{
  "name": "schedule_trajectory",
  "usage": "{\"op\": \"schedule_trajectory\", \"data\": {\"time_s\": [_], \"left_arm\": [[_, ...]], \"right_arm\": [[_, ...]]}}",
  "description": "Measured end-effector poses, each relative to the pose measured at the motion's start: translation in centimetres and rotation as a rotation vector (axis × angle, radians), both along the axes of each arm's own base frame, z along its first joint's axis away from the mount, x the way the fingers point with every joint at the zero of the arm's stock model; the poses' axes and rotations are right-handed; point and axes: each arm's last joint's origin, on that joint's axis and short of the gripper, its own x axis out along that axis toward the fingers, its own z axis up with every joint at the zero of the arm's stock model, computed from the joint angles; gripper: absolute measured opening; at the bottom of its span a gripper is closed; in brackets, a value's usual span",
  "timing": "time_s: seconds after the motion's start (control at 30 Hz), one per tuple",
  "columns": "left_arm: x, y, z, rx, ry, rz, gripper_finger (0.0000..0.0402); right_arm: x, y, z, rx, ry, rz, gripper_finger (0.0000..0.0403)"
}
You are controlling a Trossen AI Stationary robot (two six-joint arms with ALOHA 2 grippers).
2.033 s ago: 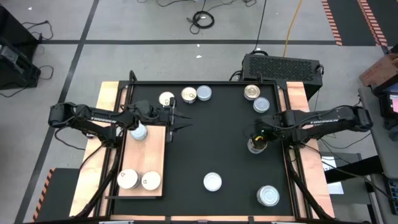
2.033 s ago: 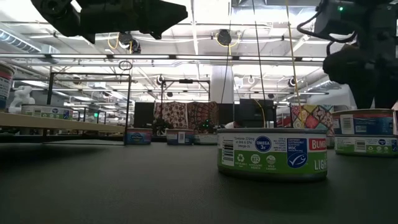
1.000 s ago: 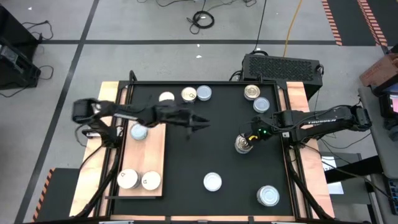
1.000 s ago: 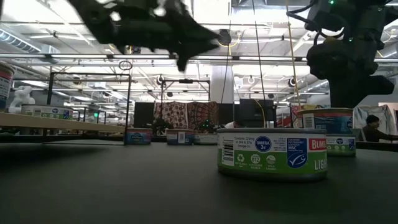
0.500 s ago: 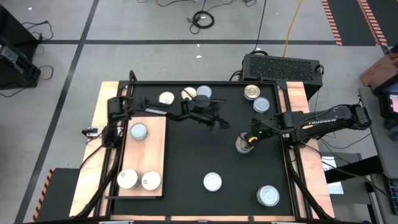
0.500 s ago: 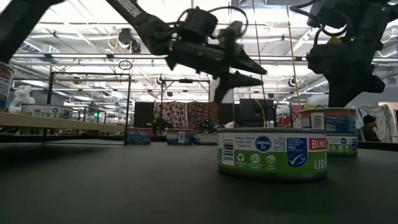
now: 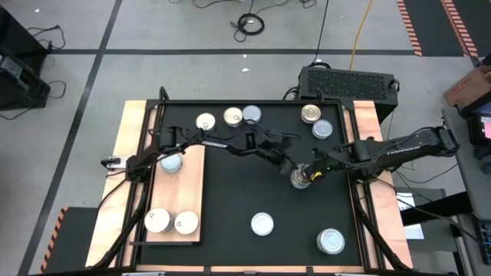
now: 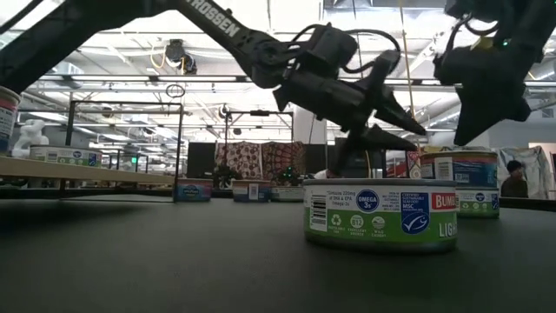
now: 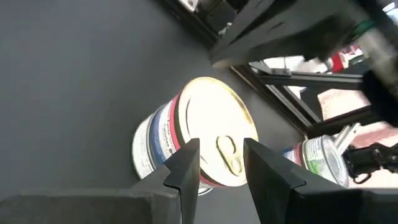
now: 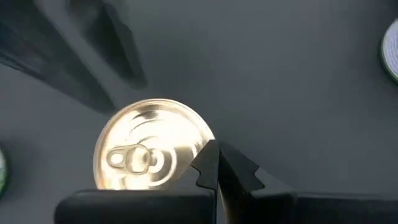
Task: Stack canned seafood by type on shelf
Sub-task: Stack the blue tuna can on top of the blue can on the shelf
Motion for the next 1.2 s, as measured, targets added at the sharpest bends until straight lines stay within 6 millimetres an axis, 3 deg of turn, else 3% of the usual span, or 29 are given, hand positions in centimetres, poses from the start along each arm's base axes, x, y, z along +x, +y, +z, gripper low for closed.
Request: {"op": "schedule_trajectory", "data": {"time_s": [0.17, 0.37, 0.93, 1.2], "left_arm": [[0.0, -0.1, -0.4, 0.117, 0.057, 0.095, 0.0122], [0.0, -0.5, -0.4, 0.111, 0.059, 0.091, 0.0122], [0.2, -1.5, -0.3, 0.173, 0.031, 0.069, 0.0122], [0.2, -1.5, -0.3, 0.202, 0.025, 0.073, 0.0122]], "right_arm": [[-0.8, 0.5, 0.8, -0.017, -0.066, 0.022, 0.0001], [-1.4, 0.8, 1.3, -0.03, -0.104, 0.016, 0.0001], [-1.4, 4.8, 0.0, 0.214, 0.02, 0.156, 0.0], [-0.6, 5.4, -1.5, 0.189, 0.118, 0.133, 0.0]]}}
